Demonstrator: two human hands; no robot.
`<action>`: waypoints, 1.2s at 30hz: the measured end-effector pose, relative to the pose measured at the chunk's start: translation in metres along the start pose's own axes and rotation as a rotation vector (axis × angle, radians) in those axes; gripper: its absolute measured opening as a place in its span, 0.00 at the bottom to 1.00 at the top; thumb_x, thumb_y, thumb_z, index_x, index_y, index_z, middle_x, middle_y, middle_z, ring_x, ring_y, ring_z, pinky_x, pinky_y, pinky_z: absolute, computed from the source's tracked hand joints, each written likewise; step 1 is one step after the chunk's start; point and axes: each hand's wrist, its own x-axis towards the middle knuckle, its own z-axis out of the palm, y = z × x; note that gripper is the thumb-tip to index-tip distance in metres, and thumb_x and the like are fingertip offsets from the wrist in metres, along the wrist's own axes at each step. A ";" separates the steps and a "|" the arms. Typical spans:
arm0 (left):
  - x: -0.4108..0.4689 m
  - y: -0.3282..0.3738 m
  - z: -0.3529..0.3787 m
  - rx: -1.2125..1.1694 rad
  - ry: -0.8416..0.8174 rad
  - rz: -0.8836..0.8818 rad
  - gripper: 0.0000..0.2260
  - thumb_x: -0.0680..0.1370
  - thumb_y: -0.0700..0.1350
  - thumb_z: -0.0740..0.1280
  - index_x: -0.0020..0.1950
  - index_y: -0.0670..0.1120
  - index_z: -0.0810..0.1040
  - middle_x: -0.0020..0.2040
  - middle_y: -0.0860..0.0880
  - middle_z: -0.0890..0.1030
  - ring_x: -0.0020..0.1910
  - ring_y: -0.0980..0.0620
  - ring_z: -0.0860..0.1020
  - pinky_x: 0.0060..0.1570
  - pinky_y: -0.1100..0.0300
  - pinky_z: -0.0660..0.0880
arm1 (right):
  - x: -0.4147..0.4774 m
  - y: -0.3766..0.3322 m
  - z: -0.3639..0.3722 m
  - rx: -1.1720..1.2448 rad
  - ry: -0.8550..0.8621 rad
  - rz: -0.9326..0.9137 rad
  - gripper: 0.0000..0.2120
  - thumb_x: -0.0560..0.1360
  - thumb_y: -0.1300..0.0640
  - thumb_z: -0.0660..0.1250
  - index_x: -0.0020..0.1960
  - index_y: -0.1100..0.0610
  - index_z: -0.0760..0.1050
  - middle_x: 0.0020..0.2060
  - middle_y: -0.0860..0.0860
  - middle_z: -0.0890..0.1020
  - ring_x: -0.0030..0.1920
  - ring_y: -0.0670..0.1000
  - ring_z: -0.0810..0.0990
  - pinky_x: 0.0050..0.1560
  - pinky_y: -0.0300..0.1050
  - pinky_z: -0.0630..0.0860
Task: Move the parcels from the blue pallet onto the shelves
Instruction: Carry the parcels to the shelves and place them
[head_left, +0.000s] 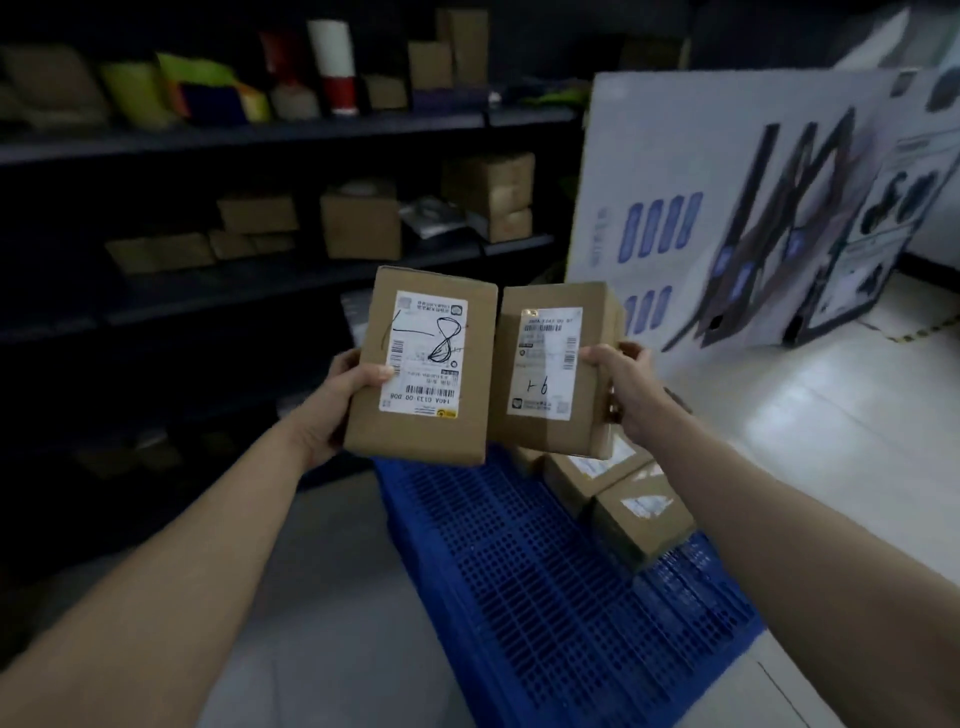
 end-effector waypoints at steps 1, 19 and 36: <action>-0.018 0.003 -0.033 -0.011 0.046 0.016 0.30 0.59 0.51 0.75 0.59 0.56 0.69 0.55 0.46 0.81 0.48 0.48 0.83 0.40 0.53 0.79 | -0.011 -0.001 0.031 -0.006 -0.042 -0.005 0.40 0.60 0.46 0.73 0.67 0.48 0.60 0.55 0.56 0.76 0.53 0.59 0.78 0.53 0.59 0.77; -0.374 0.012 -0.423 -0.189 0.809 0.245 0.25 0.65 0.49 0.70 0.61 0.56 0.68 0.55 0.45 0.80 0.46 0.48 0.82 0.37 0.54 0.79 | -0.243 0.028 0.523 -0.141 -0.882 0.029 0.29 0.68 0.50 0.71 0.65 0.48 0.62 0.56 0.55 0.78 0.56 0.58 0.78 0.54 0.59 0.76; -0.605 -0.068 -0.412 -0.425 1.628 0.356 0.28 0.65 0.51 0.72 0.63 0.57 0.67 0.55 0.48 0.82 0.50 0.47 0.82 0.40 0.50 0.80 | -0.468 0.076 0.751 -0.380 -1.765 -0.003 0.37 0.60 0.47 0.70 0.67 0.54 0.65 0.54 0.56 0.80 0.50 0.56 0.79 0.43 0.49 0.75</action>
